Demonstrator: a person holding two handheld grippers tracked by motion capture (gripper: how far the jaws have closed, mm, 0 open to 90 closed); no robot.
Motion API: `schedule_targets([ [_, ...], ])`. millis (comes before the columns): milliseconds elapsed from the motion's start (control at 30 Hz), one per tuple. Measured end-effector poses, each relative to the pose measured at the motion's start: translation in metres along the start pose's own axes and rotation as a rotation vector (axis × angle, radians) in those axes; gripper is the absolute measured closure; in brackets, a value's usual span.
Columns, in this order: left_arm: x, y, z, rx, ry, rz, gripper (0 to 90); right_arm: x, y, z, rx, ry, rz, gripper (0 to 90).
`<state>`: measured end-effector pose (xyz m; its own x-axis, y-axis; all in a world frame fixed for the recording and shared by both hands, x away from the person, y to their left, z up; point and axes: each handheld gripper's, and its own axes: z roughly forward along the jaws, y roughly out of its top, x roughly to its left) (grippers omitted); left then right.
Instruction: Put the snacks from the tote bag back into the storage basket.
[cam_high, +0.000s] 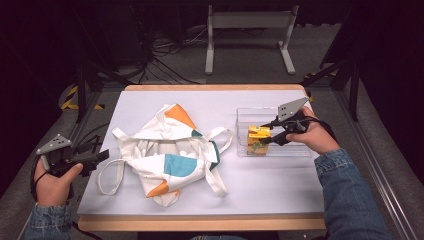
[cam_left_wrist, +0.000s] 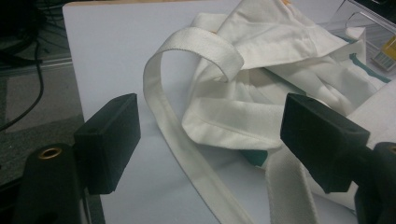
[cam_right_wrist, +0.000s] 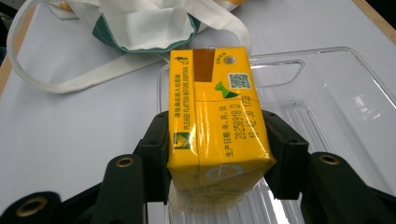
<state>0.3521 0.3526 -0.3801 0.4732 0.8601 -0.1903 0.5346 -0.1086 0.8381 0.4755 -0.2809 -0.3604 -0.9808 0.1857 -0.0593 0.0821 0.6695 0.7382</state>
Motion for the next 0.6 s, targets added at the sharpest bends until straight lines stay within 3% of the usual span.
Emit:
schedule_targets([
  [333,0.0,0.001,0.001,-0.003,-0.001,0.005,20.9,0.004,-0.002,-0.005,0.0,-0.019,0.038,42.1],
  [600,-0.002,0.002,0.001,-0.005,-0.005,0.013,20.9,0.017,0.015,-0.027,-0.098,-0.093,0.106,26.5],
])
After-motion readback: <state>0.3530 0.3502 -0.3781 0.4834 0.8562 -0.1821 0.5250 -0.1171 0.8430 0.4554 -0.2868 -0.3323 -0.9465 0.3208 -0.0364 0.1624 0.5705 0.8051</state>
